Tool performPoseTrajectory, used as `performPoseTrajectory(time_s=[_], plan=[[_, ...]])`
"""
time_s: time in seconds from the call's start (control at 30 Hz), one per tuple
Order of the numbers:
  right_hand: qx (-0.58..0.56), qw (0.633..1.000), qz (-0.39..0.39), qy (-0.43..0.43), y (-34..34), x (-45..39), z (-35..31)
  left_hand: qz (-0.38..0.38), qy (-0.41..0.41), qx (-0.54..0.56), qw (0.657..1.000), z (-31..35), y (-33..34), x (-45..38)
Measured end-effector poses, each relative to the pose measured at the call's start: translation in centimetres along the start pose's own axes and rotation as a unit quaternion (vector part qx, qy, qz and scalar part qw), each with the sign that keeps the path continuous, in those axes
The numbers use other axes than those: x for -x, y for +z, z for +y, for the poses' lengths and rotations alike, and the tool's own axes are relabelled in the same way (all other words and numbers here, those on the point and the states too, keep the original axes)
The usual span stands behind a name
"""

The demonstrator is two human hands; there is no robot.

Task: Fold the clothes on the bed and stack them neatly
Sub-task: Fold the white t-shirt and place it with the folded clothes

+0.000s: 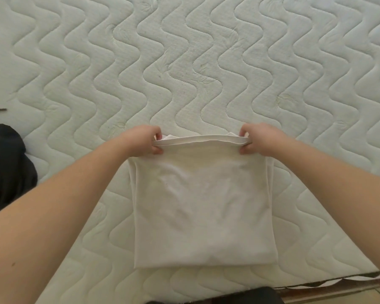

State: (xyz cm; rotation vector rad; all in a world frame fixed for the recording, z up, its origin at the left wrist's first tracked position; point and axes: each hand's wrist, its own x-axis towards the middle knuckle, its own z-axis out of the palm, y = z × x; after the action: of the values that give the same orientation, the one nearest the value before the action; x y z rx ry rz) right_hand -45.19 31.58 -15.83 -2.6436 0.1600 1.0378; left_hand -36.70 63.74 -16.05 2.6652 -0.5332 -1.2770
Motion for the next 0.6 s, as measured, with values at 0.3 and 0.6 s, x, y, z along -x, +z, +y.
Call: performPoseTrajectory(time_s=[0.3, 0.6], plan=[[-0.033, 0.997, 0.059, -0.025, -9.8, 11.2, -3.9, 0.058, 0.062, -0.016, 0.996, 3.6, -9.2, 12.9], [-0.009, 0.942, 0.319, -0.105, -19.2, 21.0, -7.2, 0.292, 0.114, -0.058, 0.948, 5.4, -19.0, 24.5]])
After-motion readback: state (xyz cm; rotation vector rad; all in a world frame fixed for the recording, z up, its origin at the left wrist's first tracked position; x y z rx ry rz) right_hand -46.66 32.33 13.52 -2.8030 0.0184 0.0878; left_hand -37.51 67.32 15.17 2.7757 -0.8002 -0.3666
